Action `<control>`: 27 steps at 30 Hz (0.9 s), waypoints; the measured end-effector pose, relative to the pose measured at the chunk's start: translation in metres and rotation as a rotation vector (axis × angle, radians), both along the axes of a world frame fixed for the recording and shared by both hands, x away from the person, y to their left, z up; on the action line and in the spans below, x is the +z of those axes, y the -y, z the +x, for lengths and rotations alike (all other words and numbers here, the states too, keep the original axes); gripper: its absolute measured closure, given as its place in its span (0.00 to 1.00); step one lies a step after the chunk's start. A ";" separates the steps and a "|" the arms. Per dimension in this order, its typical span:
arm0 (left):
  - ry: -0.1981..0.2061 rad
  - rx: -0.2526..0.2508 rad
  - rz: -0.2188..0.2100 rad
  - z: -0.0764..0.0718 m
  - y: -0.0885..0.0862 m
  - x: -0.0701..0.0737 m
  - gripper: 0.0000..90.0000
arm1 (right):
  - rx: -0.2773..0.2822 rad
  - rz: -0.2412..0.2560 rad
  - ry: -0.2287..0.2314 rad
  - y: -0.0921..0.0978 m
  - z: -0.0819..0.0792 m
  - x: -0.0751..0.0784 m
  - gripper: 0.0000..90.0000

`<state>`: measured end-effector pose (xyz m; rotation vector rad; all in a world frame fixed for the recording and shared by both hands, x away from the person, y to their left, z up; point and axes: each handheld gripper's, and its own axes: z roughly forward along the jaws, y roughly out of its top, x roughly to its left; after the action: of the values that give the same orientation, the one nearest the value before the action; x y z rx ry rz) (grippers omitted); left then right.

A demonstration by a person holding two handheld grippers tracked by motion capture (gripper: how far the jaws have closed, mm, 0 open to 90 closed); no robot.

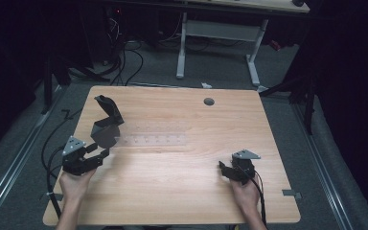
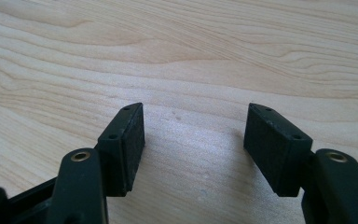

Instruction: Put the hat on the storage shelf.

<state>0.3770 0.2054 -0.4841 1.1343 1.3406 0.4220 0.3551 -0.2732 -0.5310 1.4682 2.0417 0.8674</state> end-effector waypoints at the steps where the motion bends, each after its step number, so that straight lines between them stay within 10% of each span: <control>1: -0.004 -0.001 -0.003 -0.002 0.001 -0.002 0.47 | 0.000 0.000 0.000 0.000 0.000 0.000 0.43; 16: -0.054 -0.033 -0.033 -0.017 0.020 -0.027 0.46 | 0.000 0.000 0.000 0.000 0.000 0.000 0.43; 27: -0.076 -0.117 0.020 -0.022 0.039 -0.041 0.44 | 0.000 0.000 0.000 0.000 0.000 0.000 0.43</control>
<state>0.3548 0.1662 -0.5251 1.2495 1.3304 0.3102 0.3551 -0.2732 -0.5310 1.4677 2.0420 0.8672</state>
